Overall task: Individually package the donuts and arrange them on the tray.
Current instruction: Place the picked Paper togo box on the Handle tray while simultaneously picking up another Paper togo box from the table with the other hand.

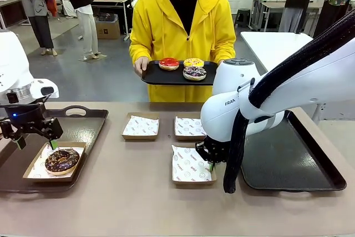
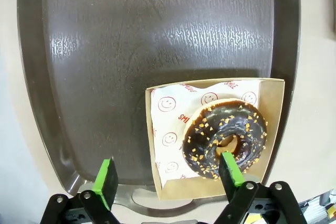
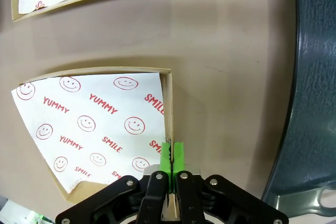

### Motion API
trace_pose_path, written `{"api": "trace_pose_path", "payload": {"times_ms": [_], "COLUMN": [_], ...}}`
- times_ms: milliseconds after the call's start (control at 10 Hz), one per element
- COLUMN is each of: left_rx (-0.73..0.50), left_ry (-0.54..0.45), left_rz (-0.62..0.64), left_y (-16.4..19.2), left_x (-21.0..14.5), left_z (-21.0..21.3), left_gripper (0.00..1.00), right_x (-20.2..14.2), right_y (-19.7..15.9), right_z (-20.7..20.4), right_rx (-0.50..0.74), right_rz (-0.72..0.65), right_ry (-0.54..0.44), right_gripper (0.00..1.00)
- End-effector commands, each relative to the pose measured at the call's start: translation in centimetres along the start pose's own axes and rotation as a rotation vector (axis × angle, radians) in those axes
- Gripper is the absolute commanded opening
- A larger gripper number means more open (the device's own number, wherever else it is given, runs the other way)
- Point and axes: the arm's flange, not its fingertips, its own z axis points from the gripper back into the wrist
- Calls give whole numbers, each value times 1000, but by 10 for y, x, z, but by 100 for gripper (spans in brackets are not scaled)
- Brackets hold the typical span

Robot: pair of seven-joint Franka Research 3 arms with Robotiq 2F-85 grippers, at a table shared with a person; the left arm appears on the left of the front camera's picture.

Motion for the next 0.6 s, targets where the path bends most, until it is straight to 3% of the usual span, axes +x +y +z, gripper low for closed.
{"api": "trace_pose_path", "payload": {"times_ms": [0, 300, 500], "left_rx": [-87, -431, -699], "left_ry": [-10, -75, -117], "left_rz": [-17, 36, 80], "left_y": [3, 21, 54], "left_x": [-2, -4, -8], "left_z": [8, 37, 57], "left_gripper": [100, 100, 100], "right_x": [-6, -9, -2], "right_y": [3, -1, -2], "right_z": [3, 51, 90], "right_rx": [15, -8, -17], "right_rz": [-11, -19, -38], "right_ry": [-6, -65, -103], "right_gripper": [0, 0, 0]}}
